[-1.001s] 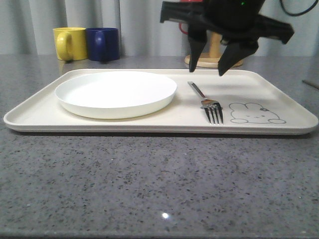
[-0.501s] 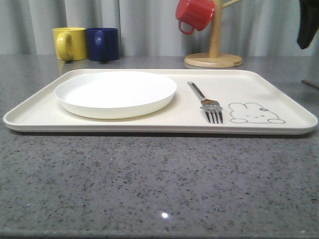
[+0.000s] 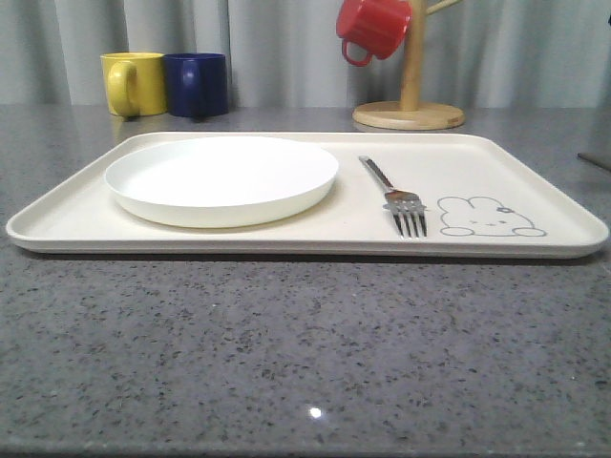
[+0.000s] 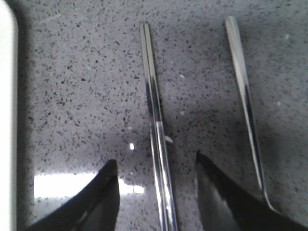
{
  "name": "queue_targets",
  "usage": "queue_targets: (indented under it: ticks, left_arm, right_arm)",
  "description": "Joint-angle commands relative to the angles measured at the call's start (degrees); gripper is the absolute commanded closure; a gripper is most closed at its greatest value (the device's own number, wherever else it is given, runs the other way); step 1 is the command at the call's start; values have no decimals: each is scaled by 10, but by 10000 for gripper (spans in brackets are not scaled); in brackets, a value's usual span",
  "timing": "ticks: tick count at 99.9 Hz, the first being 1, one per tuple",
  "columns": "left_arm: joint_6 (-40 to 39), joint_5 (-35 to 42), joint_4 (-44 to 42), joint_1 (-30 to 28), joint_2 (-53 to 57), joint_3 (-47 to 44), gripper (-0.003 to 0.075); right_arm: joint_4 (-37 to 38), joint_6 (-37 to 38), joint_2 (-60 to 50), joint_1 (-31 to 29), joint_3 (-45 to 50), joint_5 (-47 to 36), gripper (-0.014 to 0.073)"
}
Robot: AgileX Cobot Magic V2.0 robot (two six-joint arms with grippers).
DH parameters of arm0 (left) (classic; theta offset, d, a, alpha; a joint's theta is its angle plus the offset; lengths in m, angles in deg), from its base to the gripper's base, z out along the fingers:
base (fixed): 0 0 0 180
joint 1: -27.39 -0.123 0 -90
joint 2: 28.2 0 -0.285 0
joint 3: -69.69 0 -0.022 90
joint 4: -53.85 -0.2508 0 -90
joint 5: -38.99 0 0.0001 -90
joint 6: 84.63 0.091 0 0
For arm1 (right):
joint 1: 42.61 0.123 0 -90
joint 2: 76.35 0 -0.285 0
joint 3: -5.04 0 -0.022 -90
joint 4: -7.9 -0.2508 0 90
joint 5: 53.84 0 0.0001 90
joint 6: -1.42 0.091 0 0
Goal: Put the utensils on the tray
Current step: 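Move the right gripper back and grasp the silver chopsticks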
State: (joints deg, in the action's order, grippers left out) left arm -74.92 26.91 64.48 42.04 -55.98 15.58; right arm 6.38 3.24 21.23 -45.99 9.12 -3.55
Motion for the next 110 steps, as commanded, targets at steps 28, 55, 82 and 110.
queue_targets:
  ticks: [28, 55, 82, 110]
  left_arm:
    - [-2, 47, 2, 2, -3, 16, 738]
    - [-2, 47, 2, 2, -3, 16, 738]
    - [-2, 47, 2, 2, -3, 16, 738]
    - [-2, 47, 2, 2, -3, 16, 738]
  right_arm:
    - [-5, -15, 53, -5, -11, -38, 220]
    - [-5, -15, 68, -5, -11, -39, 348]
    - [-21, -15, 64, -5, -21, -32, 607]
    - [-32, 10, -9, 43, -47, -6, 607]
